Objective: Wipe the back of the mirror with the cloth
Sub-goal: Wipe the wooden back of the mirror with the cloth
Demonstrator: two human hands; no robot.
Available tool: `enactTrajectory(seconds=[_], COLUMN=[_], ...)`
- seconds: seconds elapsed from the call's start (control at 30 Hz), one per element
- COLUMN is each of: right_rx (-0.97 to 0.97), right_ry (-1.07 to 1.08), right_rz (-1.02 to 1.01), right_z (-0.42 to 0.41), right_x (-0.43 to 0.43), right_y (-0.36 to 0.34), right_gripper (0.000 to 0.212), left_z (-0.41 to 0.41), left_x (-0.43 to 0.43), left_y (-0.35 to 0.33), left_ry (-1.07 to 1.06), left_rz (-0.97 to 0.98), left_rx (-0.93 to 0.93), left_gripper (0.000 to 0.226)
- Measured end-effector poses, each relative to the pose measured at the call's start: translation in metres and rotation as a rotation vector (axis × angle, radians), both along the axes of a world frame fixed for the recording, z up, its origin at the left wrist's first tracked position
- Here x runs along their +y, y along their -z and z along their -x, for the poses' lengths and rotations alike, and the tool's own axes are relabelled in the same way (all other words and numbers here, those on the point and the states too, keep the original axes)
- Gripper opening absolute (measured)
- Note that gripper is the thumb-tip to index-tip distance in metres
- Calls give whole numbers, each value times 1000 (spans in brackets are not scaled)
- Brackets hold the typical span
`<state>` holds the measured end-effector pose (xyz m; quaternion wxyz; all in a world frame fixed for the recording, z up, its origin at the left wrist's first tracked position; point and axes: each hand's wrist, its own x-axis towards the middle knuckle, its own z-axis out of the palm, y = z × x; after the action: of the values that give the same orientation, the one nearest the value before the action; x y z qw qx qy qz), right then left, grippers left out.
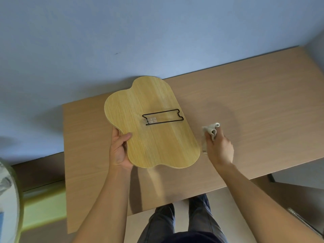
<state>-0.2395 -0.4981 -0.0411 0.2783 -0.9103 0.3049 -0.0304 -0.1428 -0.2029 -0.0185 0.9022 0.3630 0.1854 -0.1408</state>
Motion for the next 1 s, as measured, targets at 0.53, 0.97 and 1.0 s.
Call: enactTrajectory(seconds=[0.53, 0.97, 1.0], right_rx=[53, -202, -204], right_ry=[-114, -626, -711], right_rz=[-207, -117, -69], right_z=[-47, -108, -115], right_x=[50, 165, 182], right_y=[13, -84, -87], right_gripper=[28, 41, 39], left_z=[-4, -4, -4], left_x=[0, 4, 4], left_y=[-2, -2, -1], left_ry=[-142, -81, -75], left_rz=[90, 195, 217], left_rx=[59, 128, 127], left_gripper=[40, 61, 62])
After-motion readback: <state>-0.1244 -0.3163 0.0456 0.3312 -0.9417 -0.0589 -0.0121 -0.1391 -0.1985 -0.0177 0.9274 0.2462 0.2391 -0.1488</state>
